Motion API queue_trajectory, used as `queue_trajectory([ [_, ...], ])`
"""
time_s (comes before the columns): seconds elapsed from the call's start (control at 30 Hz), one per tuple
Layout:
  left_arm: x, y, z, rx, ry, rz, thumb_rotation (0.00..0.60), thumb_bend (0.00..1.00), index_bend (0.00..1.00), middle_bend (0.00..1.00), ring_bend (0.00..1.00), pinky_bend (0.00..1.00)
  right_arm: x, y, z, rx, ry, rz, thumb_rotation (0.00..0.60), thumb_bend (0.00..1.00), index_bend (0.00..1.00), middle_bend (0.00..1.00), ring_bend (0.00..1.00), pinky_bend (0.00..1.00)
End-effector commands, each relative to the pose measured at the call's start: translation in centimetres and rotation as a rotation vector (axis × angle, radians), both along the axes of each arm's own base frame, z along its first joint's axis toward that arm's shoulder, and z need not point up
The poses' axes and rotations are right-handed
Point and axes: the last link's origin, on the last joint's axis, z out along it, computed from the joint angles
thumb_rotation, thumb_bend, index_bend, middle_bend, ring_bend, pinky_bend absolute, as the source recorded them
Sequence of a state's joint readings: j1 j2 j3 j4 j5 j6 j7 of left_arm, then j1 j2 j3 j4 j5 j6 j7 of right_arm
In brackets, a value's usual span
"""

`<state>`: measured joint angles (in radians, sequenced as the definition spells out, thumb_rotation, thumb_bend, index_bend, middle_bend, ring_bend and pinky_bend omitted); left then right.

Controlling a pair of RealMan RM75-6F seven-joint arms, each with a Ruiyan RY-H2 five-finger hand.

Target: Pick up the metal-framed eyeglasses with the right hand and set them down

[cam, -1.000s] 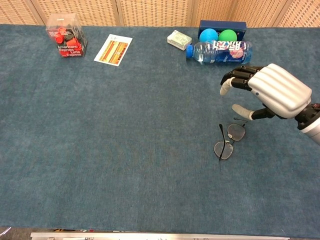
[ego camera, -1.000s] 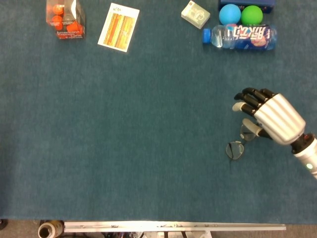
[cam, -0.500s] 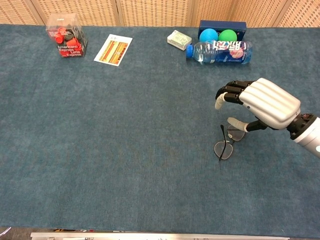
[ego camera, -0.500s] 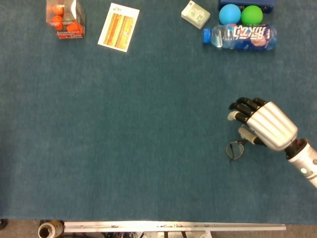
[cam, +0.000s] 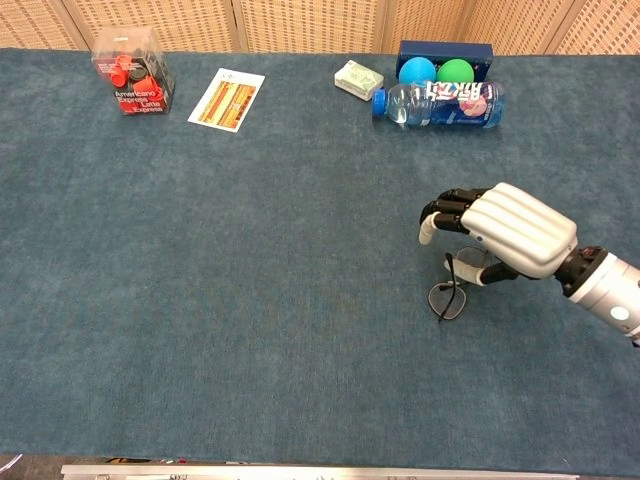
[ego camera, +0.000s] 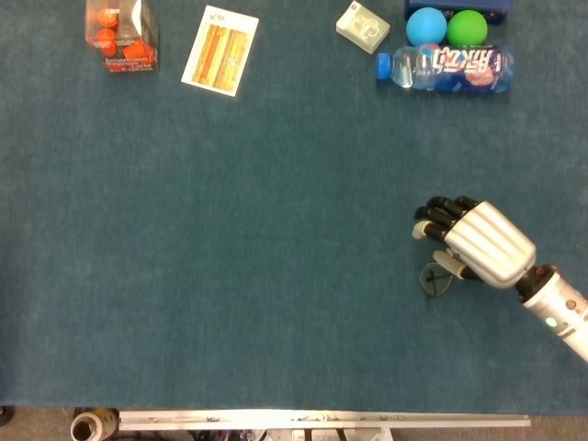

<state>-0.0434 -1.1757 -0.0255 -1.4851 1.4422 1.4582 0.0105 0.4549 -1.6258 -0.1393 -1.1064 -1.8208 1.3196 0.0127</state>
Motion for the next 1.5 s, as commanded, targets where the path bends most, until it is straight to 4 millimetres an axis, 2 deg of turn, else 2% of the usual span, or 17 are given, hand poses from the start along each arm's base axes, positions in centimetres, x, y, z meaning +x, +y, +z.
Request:
queue_trajectory([
  [0.03,0.0,0.0,0.0,0.000,0.000,0.000,0.600,0.04,0.49,0.47,0.48,0.63,-0.2,0.2,-0.4,0.010,0.007,0.002,0.600,0.32,0.41,0.34,0.26,0.47],
  [0.43,-0.1,0.0,-0.2,-0.005,0.000,0.004,0.600,0.04,0.49,0.48,0.48,0.63,-1.6,1.2,-1.6,0.038,0.032,-0.003,0.600,0.32,0.41,0.34,0.26,0.47],
  [1.03,-0.2,0.0,-0.3,-0.009,-0.001,0.009,0.600,0.04,0.49,0.48,0.48,0.63,-2.5,1.4,-2.1,0.038,0.041,-0.012,0.600,0.32,0.41,0.34,0.26,0.47],
  [1.2,-0.1,0.1,-0.2,-0.009,0.004,0.005,0.600,0.04,0.49,0.48,0.48,0.63,-2.0,0.6,-0.8,-0.019,0.000,-0.002,0.600,0.32,0.41,0.34,0.26,0.47],
  [1.5,0.7,0.4,-0.1,-0.013,0.019,-0.015,0.600,0.04,0.49,0.48,0.48,0.63,-0.1,-0.9,4.0,-0.164,-0.077,0.045,0.600,0.32,0.41,0.34,0.26,0.47],
])
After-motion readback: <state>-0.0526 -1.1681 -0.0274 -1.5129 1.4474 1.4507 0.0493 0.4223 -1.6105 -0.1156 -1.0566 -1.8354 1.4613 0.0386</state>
